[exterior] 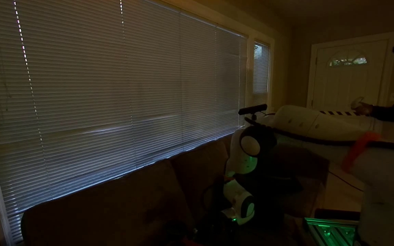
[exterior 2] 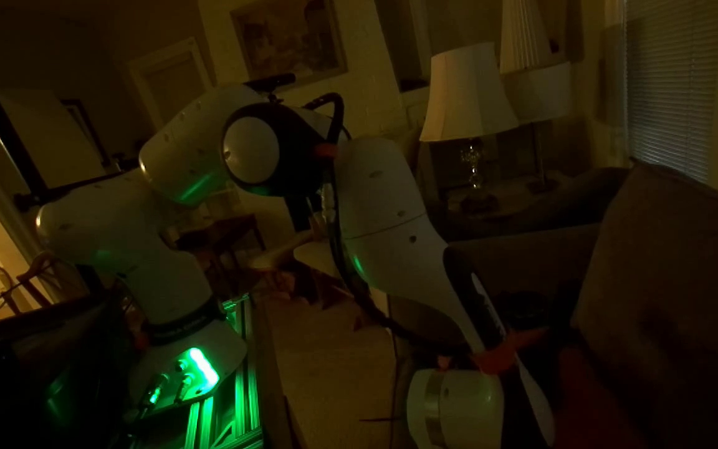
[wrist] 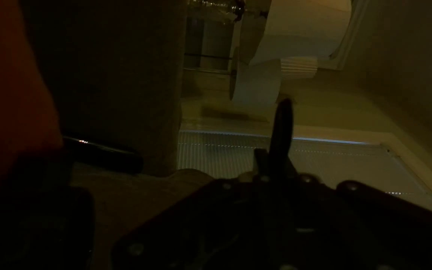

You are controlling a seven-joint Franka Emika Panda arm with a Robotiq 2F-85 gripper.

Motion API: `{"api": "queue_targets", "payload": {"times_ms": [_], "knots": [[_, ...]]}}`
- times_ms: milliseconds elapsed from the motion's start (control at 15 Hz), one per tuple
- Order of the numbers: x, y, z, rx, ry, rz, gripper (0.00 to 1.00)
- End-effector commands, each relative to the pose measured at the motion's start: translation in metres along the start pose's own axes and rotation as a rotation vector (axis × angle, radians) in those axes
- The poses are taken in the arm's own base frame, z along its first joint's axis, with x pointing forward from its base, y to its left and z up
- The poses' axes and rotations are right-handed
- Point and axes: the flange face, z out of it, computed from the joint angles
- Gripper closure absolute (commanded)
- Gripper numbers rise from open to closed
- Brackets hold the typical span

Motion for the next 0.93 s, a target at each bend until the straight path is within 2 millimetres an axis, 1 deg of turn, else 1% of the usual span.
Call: {"api": "queue_targets", "payload": {"times_ms": [0, 133, 200, 400, 667, 733, 867], "knots": [[0.004, 0.014, -0.003, -0.041, 0.034, 0.037, 0.99], [0.006, 0.015, 0.008, -0.070, 0.023, 0.045, 0.99], [0.001, 0.011, -0.004, -0.039, 0.024, 0.028, 0.94], [0.002, 0.013, 0.008, -0.055, 0.009, 0.033, 0.94], [0.004, 0.013, 0.009, -0.058, 0.004, 0.031, 0.94], [0.004, 0.013, 0.008, -0.059, 0.005, 0.031, 0.99], [-0.006, 0.015, 0.018, -0.068, 0.028, 0.026, 0.99]]}}
